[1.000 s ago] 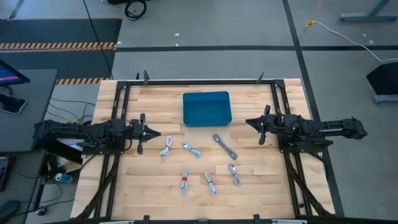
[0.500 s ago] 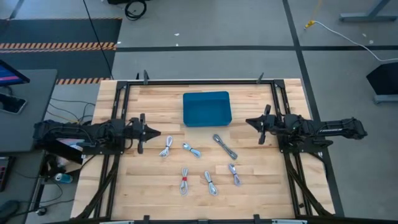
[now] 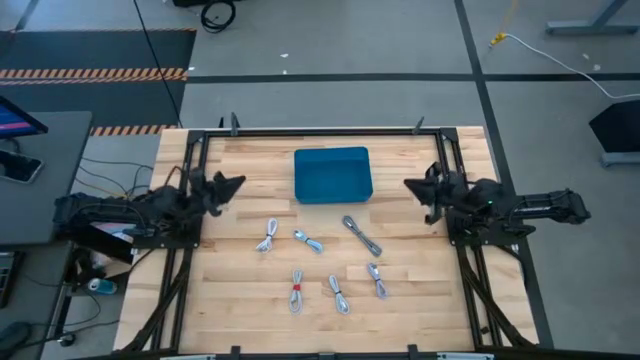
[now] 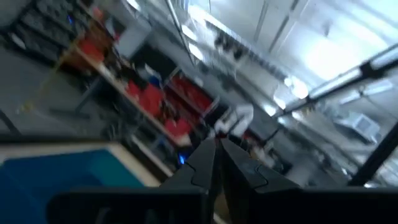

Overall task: Pick and place USB-C Cables
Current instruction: Put the white charger cable into the blue bin

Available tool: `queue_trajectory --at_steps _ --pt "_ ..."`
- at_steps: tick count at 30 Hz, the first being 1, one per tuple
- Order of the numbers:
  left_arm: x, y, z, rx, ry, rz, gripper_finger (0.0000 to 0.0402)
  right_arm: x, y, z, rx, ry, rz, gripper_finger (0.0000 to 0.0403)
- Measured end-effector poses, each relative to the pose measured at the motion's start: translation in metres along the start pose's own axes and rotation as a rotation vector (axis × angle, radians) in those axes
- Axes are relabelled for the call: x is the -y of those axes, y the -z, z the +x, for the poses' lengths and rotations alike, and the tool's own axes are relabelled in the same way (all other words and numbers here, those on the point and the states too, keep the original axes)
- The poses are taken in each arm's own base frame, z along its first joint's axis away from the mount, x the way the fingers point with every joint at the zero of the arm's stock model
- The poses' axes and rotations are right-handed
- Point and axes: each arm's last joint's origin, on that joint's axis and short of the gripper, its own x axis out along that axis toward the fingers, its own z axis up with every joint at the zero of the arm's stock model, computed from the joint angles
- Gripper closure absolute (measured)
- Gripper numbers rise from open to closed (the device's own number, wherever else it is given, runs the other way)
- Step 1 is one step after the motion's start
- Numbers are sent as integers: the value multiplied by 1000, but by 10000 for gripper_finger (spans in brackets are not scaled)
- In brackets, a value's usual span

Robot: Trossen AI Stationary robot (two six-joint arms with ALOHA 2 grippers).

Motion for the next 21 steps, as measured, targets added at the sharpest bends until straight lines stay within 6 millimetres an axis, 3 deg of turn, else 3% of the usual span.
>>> queue_trajectory --at_steps 9,17,21 --pt "1 -1 0 14 6 -12 372 -1 -18 -2 196 44 72 377" --pt "1 0 0 -9 24 -8 372 -1 -19 -2 205 29 116 383" --pt "1 0 0 -15 22 82 367 -1 -20 -2 210 26 135 382"
